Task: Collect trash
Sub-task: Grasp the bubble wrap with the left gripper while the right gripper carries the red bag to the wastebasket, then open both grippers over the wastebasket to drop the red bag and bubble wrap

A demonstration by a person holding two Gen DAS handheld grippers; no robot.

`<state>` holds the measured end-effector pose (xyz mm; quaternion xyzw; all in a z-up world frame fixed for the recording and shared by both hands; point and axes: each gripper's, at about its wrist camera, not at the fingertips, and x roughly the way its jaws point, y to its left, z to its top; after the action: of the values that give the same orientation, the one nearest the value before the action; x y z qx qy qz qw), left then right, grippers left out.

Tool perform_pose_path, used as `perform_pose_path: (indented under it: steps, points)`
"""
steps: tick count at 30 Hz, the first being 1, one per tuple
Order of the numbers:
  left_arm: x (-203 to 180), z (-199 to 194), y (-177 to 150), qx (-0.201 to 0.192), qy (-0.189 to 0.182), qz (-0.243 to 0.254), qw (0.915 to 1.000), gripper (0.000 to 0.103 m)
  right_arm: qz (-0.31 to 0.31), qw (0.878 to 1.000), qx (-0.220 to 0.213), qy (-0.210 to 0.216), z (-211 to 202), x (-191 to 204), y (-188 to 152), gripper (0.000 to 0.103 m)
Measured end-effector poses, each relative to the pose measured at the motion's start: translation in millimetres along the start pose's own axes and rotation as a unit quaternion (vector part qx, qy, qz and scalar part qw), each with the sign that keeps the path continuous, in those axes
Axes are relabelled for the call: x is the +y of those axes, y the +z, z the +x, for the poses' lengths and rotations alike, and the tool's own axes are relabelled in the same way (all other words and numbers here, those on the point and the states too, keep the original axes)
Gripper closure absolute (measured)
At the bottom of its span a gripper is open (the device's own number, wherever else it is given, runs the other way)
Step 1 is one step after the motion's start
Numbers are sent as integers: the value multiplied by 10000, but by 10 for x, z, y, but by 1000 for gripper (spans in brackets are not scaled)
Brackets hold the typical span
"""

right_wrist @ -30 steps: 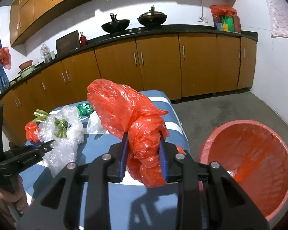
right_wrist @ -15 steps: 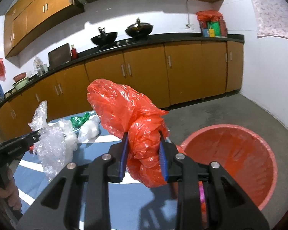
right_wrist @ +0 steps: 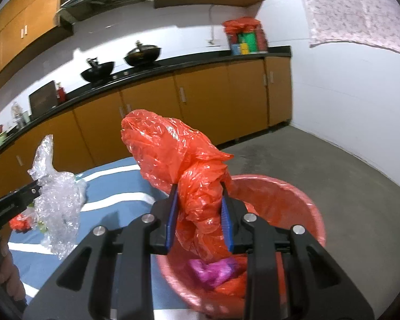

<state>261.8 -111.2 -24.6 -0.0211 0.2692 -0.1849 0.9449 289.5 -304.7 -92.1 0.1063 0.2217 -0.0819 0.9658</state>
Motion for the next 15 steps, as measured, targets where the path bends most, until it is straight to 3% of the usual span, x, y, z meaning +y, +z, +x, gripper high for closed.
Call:
perform_pose_path:
  steps: [15]
  points:
    - [-729, 553, -92, 277, -595, 652, 9957, 78, 604, 9965, 236, -521, 263, -630, -65, 74]
